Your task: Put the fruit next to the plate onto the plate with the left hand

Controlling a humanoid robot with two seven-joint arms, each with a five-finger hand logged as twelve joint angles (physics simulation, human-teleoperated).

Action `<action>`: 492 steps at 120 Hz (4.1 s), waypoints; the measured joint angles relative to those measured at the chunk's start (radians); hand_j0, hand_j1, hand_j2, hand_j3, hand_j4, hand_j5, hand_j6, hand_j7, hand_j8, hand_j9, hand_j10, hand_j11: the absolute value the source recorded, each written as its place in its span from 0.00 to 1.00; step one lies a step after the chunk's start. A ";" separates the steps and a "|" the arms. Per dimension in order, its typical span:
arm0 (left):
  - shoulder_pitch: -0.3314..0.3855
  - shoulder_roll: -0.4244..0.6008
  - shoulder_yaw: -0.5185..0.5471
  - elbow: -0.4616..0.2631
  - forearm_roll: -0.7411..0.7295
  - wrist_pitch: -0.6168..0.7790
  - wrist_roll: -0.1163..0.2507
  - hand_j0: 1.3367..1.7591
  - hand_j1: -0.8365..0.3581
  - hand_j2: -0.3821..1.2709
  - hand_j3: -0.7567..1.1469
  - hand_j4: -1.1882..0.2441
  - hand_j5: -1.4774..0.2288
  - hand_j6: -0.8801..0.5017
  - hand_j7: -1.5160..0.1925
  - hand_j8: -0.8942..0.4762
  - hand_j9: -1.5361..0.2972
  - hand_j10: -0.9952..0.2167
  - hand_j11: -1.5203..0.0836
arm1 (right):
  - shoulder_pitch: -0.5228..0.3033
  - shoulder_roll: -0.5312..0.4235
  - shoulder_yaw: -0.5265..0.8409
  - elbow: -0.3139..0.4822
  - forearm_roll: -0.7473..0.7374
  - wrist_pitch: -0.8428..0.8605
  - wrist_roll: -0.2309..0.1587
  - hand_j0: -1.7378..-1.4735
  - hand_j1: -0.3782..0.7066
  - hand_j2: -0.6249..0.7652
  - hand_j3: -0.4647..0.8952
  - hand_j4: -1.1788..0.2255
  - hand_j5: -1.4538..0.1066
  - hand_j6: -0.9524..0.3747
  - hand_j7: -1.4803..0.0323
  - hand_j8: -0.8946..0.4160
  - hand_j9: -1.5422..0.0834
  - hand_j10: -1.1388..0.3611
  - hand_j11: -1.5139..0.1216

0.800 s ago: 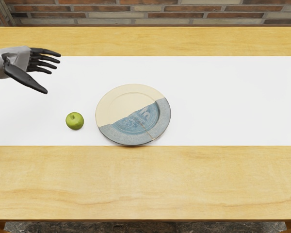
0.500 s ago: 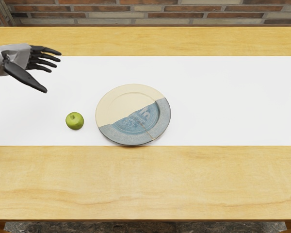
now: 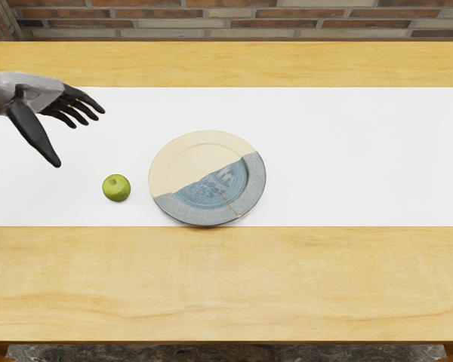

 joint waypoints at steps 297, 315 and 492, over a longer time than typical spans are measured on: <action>-0.412 -0.883 0.960 -0.278 -0.702 1.216 0.255 0.76 0.74 0.26 0.40 0.66 0.68 0.46 0.70 0.47 0.66 0.62 0.75 | 0.000 0.000 0.000 0.000 0.000 0.000 0.000 0.30 0.07 0.44 0.34 0.81 0.90 0.69 0.95 0.65 0.92 0.73 0.90; -0.380 -0.906 0.958 -0.233 -0.702 1.216 0.255 0.76 0.74 0.26 0.40 0.66 0.68 0.46 0.70 0.47 0.66 0.62 0.75 | 0.000 0.000 0.000 0.000 0.000 0.000 0.000 0.30 0.07 0.44 0.34 0.81 0.90 0.69 0.95 0.65 0.92 0.73 0.90; -0.244 -0.949 0.955 -0.076 -0.698 1.215 0.250 0.75 0.50 0.25 0.40 0.46 0.48 0.31 0.44 0.26 0.46 0.39 0.52 | 0.000 0.000 0.000 0.000 0.000 0.000 0.000 0.30 0.07 0.44 0.34 0.81 0.90 0.69 0.95 0.65 0.92 0.73 0.90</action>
